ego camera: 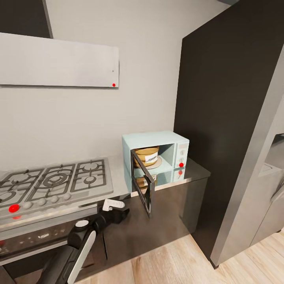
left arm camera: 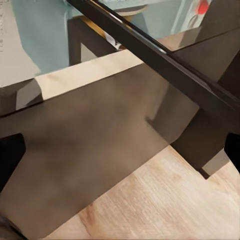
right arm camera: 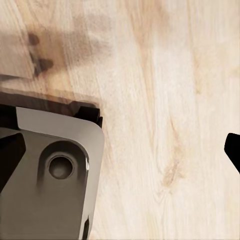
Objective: In the kitchen, take the popcorn bag from the countertop, put it into the microwave, and heat it until the popcorn is cooked so the cooked popcorn ends up inside the bag.
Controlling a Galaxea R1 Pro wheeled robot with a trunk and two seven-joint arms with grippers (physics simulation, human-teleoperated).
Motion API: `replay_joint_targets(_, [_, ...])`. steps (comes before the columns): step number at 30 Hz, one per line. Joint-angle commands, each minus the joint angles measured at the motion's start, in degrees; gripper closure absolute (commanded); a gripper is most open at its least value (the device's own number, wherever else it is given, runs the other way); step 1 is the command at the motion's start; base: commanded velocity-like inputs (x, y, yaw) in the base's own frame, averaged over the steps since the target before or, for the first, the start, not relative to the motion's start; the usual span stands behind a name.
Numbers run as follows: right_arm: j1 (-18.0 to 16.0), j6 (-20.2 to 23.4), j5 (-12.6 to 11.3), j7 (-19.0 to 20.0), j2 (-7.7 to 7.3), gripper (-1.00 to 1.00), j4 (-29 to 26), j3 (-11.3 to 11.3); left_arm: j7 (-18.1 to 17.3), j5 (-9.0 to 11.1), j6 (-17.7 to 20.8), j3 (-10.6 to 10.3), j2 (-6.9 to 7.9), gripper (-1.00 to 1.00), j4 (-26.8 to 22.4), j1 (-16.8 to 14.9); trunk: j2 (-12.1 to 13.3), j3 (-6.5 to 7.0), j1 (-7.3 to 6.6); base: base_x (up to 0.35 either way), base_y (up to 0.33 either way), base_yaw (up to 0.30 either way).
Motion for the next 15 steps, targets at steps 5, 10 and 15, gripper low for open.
replay_joint_targets(5, [-0.08, -0.35, 0.39, 0.13, -0.15, -1.00, 0.12, -0.49, 0.73, -3.85, -0.24, -0.21, -0.69, -1.00, -0.06, -0.05, -0.05, -0.08, 0.01, 0.000, 0.000, 0.000])
replay_joint_targets(10, [-0.08, -0.18, 0.45, 0.13, -0.09, -1.00, 0.13, -0.41, 8.17, -4.85, -0.48, -0.06, -7.37, -1.00, 0.66, -0.08, -0.05, -0.08, 0.01, 0.000, 0.000, 0.000])
replay_joint_targets(15, [-0.08, 0.00, 0.53, 0.19, 0.11, -1.00, 0.19, -0.40, 10.42, -4.67, -0.41, 0.03, -10.06, -1.00, 3.99, -5.77, -0.05, -0.08, 0.01, 0.000, 0.000, 0.000])
